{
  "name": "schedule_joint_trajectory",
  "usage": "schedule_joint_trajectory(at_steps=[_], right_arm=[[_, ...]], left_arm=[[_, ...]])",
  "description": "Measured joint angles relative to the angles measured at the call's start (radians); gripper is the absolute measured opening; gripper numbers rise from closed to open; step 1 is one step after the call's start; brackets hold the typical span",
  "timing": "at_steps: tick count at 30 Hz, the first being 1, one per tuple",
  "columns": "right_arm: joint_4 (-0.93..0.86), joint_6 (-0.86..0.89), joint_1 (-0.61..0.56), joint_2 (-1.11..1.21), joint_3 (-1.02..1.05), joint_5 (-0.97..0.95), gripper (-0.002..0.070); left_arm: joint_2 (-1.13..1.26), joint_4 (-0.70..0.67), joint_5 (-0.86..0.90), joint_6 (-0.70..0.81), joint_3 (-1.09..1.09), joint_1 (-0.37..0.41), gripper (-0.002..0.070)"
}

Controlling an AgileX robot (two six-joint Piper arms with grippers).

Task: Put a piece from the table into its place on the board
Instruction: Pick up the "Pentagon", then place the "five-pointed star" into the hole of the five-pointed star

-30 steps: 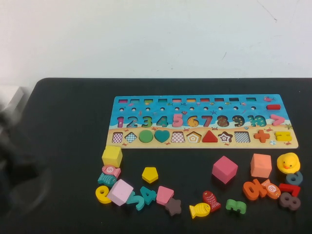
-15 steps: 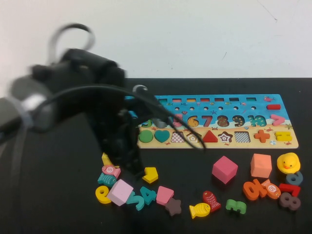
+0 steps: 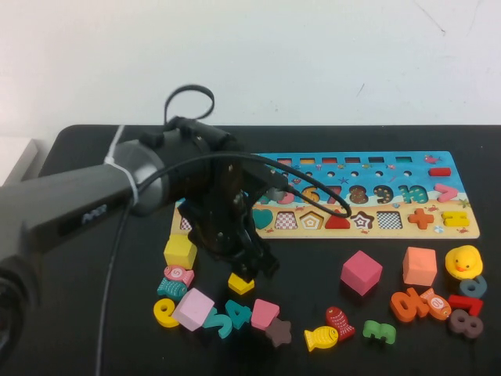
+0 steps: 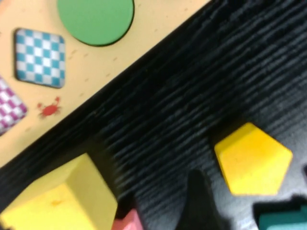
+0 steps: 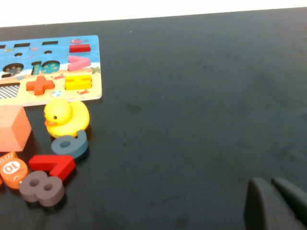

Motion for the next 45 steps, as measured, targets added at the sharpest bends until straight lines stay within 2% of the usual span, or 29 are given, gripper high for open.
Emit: schedule_joint_trajectory(at_steps=[15, 23, 31, 40, 45], right_arm=[[0.000, 0.000, 0.000, 0.000, 0.000, 0.000, 0.0019], [0.000, 0.000, 0.000, 0.000, 0.000, 0.000, 0.0019], [0.000, 0.000, 0.000, 0.000, 0.000, 0.000, 0.0018], [0.000, 0.000, 0.000, 0.000, 0.000, 0.000, 0.0019], [0.000, 0.000, 0.000, 0.000, 0.000, 0.000, 0.0019]], left_arm=[[0.074, -0.023, -0.049, -0.022, -0.002, 0.000, 0.0452], [0.079, -0.041, -0.050, -0.026, -0.002, 0.000, 0.0323], [0.085, -0.042, -0.050, -0.026, -0.006, 0.000, 0.0321], [0.046, 0.070, -0.046, -0.026, -0.006, -0.016, 0.0320], [-0.054, 0.097, -0.116, -0.016, -0.004, -0.039, 0.0320]])
